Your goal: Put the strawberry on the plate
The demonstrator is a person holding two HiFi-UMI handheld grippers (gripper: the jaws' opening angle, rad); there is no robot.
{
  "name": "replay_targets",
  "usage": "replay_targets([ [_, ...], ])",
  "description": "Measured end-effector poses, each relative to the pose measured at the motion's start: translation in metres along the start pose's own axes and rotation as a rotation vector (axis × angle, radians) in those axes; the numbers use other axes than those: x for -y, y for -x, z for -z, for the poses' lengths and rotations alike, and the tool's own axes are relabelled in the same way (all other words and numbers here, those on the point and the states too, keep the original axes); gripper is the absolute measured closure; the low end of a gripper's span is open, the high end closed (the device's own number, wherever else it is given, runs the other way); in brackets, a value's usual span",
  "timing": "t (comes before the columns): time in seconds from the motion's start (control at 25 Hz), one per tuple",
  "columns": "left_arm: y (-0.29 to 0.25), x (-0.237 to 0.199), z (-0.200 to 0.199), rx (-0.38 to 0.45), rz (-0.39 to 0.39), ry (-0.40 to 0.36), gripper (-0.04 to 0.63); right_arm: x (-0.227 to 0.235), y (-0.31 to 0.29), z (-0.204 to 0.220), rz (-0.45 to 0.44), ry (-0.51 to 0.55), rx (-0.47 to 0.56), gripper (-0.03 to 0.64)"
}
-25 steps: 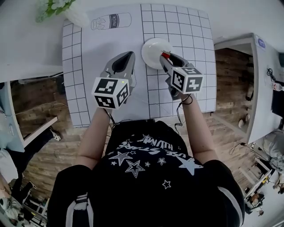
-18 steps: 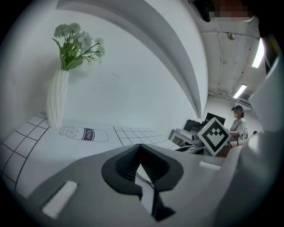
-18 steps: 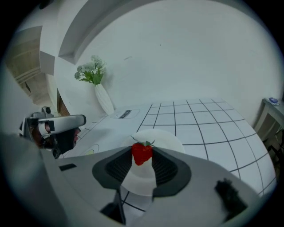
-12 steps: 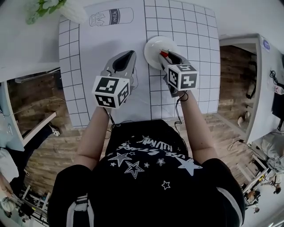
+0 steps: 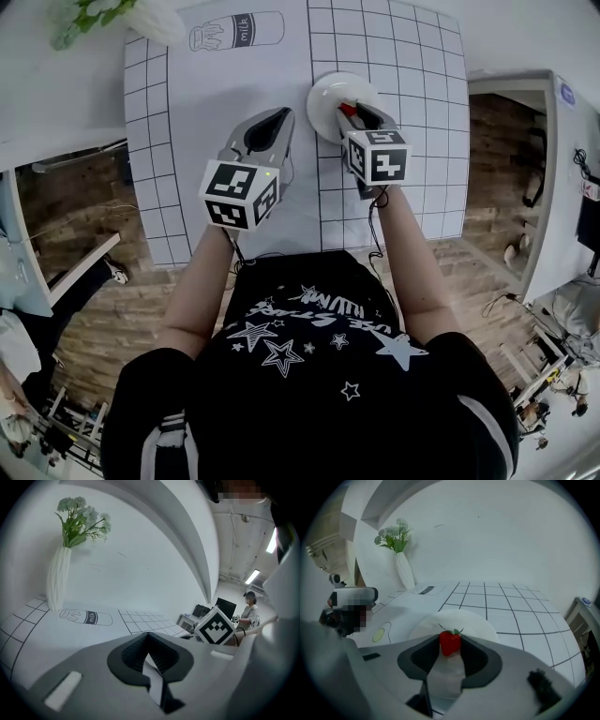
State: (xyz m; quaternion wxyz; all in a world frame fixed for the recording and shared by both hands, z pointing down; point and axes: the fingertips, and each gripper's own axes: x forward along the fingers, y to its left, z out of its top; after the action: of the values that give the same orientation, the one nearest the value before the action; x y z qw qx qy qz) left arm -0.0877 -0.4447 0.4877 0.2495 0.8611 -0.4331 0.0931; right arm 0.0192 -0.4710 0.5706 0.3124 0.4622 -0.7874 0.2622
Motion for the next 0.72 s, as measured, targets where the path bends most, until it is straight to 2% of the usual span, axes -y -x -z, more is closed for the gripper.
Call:
replay_targets([
  [0.4, 0.009, 0.003, -0.004, 0.015, -0.014, -0.02, 0.588, 0.0, 0.005, 0.001, 0.0, -0.01, 0.002, 0.463],
  [0.72, 0.022, 0.019, -0.007, 0.04, -0.026, -0.042, 0.588, -0.004, 0.029, 0.002, -0.024, -0.033, 0.043, 0.46],
])
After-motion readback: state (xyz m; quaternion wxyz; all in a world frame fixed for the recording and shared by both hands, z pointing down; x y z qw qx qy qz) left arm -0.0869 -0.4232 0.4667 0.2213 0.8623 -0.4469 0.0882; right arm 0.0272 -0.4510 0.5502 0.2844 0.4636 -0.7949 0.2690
